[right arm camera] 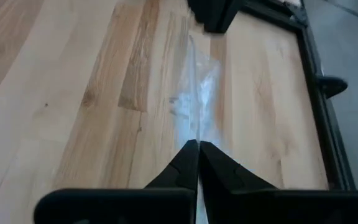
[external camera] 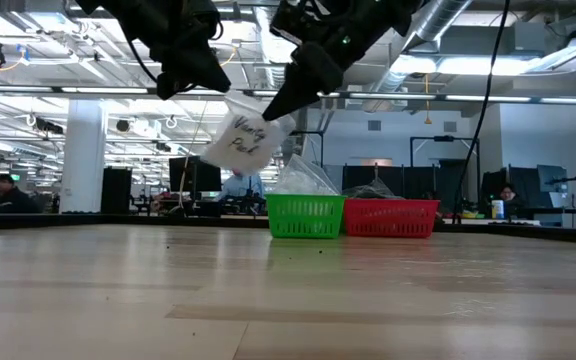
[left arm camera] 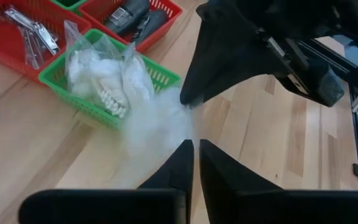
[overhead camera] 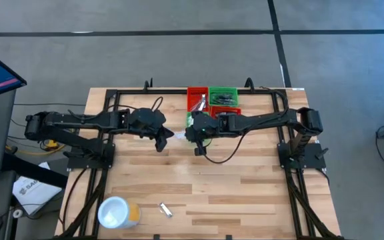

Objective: Pick & Place Travel size toiletries
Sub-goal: Put the white cotton pack into the left green bin

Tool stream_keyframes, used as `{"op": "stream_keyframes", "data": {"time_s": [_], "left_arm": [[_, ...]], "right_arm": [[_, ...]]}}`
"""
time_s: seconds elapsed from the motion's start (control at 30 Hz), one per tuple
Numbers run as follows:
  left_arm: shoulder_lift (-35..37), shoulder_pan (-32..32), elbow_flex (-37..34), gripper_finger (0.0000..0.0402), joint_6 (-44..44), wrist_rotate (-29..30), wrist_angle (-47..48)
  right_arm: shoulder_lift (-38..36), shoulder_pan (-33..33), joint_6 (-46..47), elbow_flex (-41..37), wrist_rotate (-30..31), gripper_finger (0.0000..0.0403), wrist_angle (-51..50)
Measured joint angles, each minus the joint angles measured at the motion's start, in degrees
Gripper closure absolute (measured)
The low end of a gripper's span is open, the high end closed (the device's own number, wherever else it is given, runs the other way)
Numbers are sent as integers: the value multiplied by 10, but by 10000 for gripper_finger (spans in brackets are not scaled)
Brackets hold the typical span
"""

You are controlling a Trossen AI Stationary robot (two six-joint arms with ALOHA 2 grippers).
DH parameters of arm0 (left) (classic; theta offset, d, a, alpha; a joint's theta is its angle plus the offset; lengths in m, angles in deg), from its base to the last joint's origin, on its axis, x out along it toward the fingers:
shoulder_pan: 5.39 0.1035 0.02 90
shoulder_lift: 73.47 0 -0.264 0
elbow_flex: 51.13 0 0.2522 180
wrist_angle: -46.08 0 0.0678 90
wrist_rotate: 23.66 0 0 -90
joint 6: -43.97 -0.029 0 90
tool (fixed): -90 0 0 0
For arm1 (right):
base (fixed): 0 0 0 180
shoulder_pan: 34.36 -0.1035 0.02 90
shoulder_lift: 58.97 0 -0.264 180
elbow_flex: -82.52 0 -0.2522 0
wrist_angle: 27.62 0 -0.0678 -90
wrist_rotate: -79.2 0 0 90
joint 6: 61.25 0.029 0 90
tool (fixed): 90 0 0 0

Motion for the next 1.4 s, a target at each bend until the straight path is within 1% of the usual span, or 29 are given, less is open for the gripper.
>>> {"op": "stream_keyframes", "data": {"time_s": [0.2, 0.43, 0.57, 0.7, 0.9, 0.97, 1.03, 1.13, 1.4], "left_arm": [[0, 0, 0, 374, -8, 1, 0], [0, 0, 0, 371, -8, 5, 0], [0, 0, -1, 371, -8, 5, 0], [0, 0, -1, 371, -8, 5, -1], [0, -1, -1, 371, -19, 5, -2], [0, -1, -1, 371, -19, 5, -3], [0, -1, -1, 371, -19, 5, -2], [0, -1, -1, 371, -19, 5, -2], [0, -1, -1, 371, -19, 5, -4]], "right_arm": [[-2, 5, 20, 0, -1, 403, -46], [-39, 4, 45, 0, -1, 403, -101], [-66, 8, 62, 0, -1, 403, -151], [-70, 16, 84, 0, -1, 403, -179], [-53, 42, 90, -6, 0, 403, -165], [-51, 53, 90, -13, 7, 403, -184], [-46, 64, 90, -14, 12, 403, -168], [-43, 81, 91, -26, 13, 403, -178], [-43, 113, 85, -29, 15, 403, -145]]}}
